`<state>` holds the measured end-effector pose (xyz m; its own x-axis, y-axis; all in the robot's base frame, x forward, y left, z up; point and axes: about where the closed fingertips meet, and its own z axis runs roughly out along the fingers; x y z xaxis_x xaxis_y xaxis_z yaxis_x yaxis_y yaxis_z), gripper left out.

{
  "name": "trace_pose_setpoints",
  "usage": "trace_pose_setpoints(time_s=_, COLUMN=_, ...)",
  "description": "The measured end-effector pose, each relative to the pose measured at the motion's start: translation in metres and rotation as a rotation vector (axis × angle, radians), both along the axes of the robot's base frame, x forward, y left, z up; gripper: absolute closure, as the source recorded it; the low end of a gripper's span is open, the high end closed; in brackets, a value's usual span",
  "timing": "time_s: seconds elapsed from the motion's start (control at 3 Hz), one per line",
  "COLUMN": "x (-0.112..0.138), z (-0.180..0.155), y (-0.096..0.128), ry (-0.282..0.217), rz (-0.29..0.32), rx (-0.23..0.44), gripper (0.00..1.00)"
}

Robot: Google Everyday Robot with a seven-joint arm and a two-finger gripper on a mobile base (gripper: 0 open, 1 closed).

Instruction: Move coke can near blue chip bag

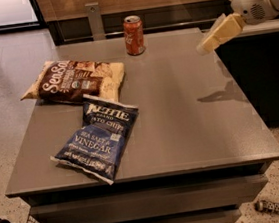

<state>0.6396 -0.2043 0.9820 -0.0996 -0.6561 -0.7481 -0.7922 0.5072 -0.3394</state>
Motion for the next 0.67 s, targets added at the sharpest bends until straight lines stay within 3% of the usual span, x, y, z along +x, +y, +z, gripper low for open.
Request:
trace_pose_setpoints(time_s=0.33, x=0.037, z=-0.003, y=0.023, ry=-0.076, rz=0.022, rx=0.177, gripper=0.00)
trace_pose_setpoints(time_s=0.67, x=0.058, z=-0.004, y=0.040, ry=-0.120, rz=0.043, rx=0.300, gripper=0.00)
